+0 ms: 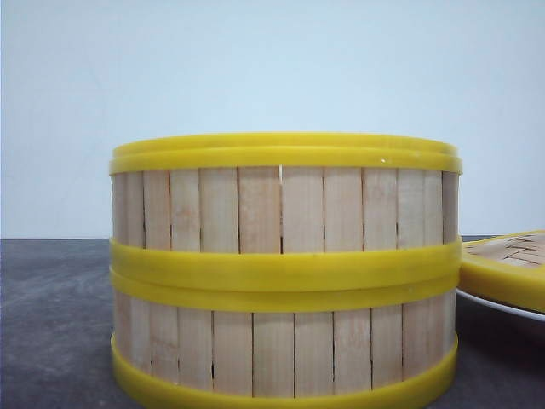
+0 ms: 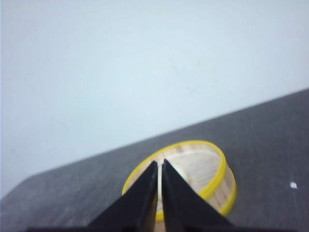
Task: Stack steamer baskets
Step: 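Move the right gripper to the rim of the other bun basket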
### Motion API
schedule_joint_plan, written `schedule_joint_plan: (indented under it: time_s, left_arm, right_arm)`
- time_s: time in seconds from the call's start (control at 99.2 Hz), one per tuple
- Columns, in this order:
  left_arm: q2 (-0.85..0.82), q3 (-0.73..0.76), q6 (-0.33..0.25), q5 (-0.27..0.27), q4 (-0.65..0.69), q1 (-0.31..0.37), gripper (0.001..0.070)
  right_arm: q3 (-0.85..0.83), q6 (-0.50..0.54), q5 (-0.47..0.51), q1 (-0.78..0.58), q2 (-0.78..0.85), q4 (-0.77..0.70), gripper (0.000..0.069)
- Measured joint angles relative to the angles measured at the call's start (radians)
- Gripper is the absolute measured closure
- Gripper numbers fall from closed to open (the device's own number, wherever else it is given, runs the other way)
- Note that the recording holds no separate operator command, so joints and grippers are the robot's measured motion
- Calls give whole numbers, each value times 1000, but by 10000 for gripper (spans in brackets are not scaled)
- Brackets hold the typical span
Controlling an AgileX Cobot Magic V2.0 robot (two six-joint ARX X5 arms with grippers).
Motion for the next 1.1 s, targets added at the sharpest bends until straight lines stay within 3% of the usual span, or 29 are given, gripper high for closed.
schedule_joint_plan:
  time_s: [0.081, 0.222, 0.323, 0.383, 0.514, 0.615, 0.756, 0.948, 1.099]
  left_arm:
    - [-129, 7, -13, -2, 66, 0, 17]
    - [-309, 7, -18, -36, 55, 0, 17]
    - [-410, 7, -20, -82, -30, -1, 17]
    - [-456, 7, -20, -129, -92, -1, 17]
    - [-518, 7, -10, -256, -214, -1, 17]
    - [-547, 6, -3, -335, -273, -1, 17]
    - [-570, 6, 5, -377, -335, -1, 17]
    - [-570, 5, 46, -465, -404, -1, 17]
    - [-570, 4, 58, -468, -412, -1, 17]
  right_arm:
    - [116, -33, -6, 0, 154, -85, 644]
    - [406, -121, -26, -3, 491, -259, 370]
    - [653, -201, -33, -13, 750, -378, 289]
    - [791, -237, -32, -18, 906, -443, 295]
    - [1062, -277, -32, -21, 1218, -564, 398]
    - [1220, -285, -31, -22, 1402, -648, 428]
    - [1357, -291, -30, -22, 1593, -759, 436]
    - [1373, -290, -21, -22, 1728, -815, 437]
    - [1373, -271, -21, -22, 1791, -832, 437]
